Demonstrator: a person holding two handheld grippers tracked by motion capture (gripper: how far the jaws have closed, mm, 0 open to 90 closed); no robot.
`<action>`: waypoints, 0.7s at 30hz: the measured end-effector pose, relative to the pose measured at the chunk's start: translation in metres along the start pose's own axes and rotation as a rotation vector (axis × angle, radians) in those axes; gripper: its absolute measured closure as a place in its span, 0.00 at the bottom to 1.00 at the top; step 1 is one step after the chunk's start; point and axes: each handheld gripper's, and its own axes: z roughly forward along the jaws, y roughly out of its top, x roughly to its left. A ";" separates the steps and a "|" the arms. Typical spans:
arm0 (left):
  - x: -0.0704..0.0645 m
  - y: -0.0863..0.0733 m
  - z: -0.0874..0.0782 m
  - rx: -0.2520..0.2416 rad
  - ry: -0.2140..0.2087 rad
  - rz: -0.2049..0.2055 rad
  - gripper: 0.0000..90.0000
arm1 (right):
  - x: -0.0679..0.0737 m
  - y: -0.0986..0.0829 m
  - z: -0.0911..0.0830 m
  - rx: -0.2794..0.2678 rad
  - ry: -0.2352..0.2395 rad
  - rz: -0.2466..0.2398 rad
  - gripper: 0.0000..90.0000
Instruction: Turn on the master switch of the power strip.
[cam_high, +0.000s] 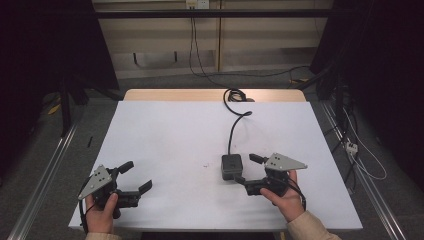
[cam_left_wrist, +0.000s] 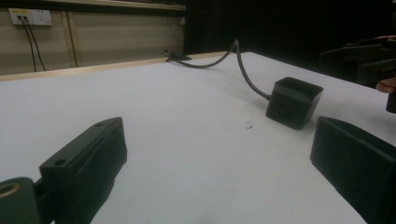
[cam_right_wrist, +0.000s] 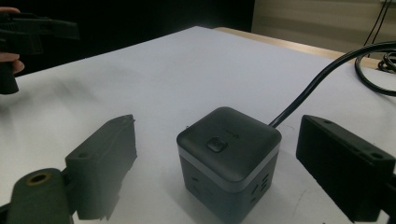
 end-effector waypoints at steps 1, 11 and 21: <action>0.000 0.000 0.000 0.001 0.000 -0.001 0.04 | -0.001 -0.001 -0.001 -0.003 0.000 0.002 0.12; 0.000 0.000 0.000 0.000 0.000 0.000 0.04 | -0.007 -0.008 -0.012 -0.003 -0.016 0.005 0.12; 0.000 0.000 0.000 0.002 0.000 -0.001 0.04 | -0.014 -0.013 -0.021 0.001 -0.037 0.016 0.12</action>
